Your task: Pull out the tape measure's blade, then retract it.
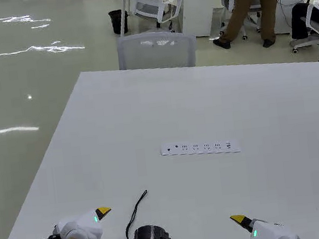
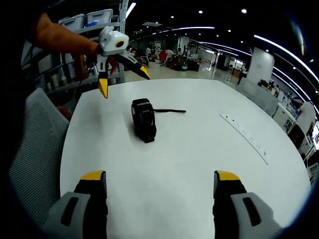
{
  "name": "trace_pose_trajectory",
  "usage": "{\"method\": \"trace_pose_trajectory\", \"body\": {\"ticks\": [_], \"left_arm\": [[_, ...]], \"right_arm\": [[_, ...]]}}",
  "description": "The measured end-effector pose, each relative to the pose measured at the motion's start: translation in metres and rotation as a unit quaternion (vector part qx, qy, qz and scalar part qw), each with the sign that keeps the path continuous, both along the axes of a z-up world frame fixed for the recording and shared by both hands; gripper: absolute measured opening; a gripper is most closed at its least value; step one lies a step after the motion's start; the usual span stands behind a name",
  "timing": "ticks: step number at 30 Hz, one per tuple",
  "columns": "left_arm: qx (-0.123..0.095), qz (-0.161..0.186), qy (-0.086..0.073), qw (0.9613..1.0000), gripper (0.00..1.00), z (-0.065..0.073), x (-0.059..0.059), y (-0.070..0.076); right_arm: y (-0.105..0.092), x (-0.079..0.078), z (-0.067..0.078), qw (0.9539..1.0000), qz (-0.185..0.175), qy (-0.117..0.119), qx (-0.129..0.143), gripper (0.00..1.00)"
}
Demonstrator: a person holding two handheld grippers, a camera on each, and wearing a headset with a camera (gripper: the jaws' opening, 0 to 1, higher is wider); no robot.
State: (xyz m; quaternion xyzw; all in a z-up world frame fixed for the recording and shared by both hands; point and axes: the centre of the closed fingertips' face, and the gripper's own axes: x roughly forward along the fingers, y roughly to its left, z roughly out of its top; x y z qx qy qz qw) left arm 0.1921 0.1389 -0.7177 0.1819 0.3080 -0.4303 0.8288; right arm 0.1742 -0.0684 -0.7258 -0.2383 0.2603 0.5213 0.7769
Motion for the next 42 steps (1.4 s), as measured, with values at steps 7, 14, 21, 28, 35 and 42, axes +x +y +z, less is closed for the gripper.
{"method": "trace_pose_trajectory", "body": {"ticks": [7,14,21,28,35,42], "left_arm": [[0.011,-0.022,0.007,0.9997,0.95,-0.003,0.006,-0.012],[0.029,-0.049,0.013,0.9983,0.94,-0.006,0.015,-0.020],[0.044,-0.088,0.014,0.9951,0.92,-0.002,0.027,-0.036],[0.062,-0.120,0.036,0.9901,0.90,-0.012,0.035,-0.051],[0.088,-0.158,0.055,0.9820,0.90,-0.027,0.032,-0.060],[0.115,-0.193,0.072,0.9718,0.83,-0.042,0.023,-0.064]], "right_arm": [[0.022,0.006,0.000,0.9992,0.038,-0.002,-0.010,0.90],[0.038,0.019,0.002,0.9985,0.054,-0.002,-0.005,0.88],[0.053,0.029,0.002,0.9978,0.066,0.001,-0.003,0.84],[0.070,0.032,-0.010,0.9958,0.089,0.018,-0.012,0.83],[0.084,0.029,-0.021,0.9938,0.105,0.031,-0.019,0.81],[0.100,0.025,-0.036,0.9912,0.124,0.038,-0.028,0.77]]}}
